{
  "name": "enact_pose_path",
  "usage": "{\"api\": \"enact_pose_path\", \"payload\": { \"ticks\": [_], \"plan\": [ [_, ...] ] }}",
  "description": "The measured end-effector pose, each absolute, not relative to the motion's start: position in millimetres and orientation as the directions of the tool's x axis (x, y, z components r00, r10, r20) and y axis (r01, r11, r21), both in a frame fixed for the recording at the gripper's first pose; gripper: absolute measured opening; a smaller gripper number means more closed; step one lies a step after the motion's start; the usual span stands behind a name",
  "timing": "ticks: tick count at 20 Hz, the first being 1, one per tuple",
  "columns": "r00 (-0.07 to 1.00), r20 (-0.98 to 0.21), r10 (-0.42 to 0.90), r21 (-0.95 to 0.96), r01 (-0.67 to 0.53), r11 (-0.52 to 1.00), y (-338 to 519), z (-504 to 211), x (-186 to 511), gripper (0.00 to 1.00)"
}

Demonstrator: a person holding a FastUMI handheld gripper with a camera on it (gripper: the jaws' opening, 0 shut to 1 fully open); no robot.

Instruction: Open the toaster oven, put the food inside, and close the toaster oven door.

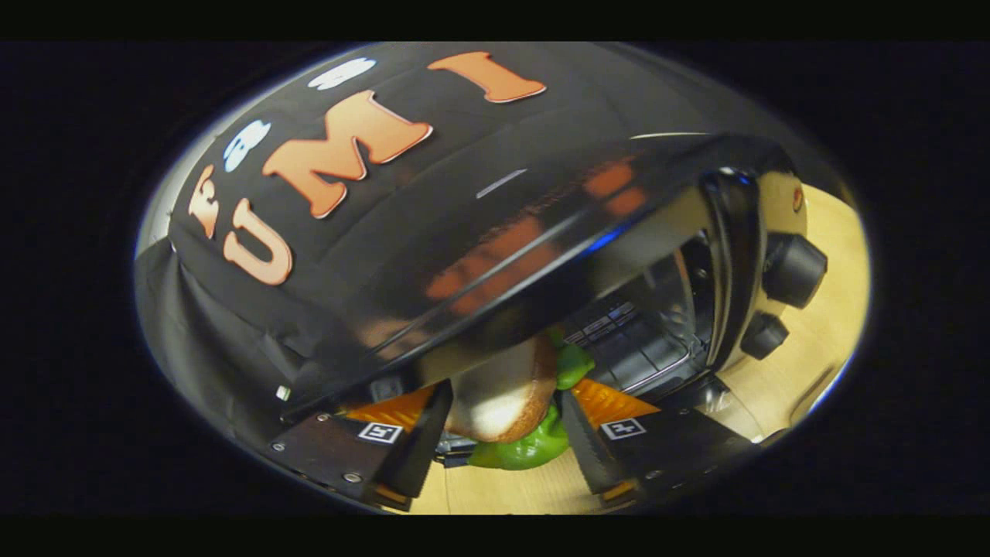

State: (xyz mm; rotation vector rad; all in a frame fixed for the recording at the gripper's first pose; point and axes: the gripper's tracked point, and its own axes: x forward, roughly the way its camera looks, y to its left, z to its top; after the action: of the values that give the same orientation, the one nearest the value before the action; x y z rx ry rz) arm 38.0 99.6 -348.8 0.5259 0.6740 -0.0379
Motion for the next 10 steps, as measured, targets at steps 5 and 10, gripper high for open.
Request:
{"api": "enact_pose_path", "payload": {
  "ticks": [5,10],
  "plan": [
    [0.677,-0.708,0.204,0.47,0.235,0.851,97.4,-345.0,4.0,0.94],
    [0.647,-0.735,0.204,0.371,0.132,0.919,72.5,-327.4,-36.1,0.97]
  ]
}}
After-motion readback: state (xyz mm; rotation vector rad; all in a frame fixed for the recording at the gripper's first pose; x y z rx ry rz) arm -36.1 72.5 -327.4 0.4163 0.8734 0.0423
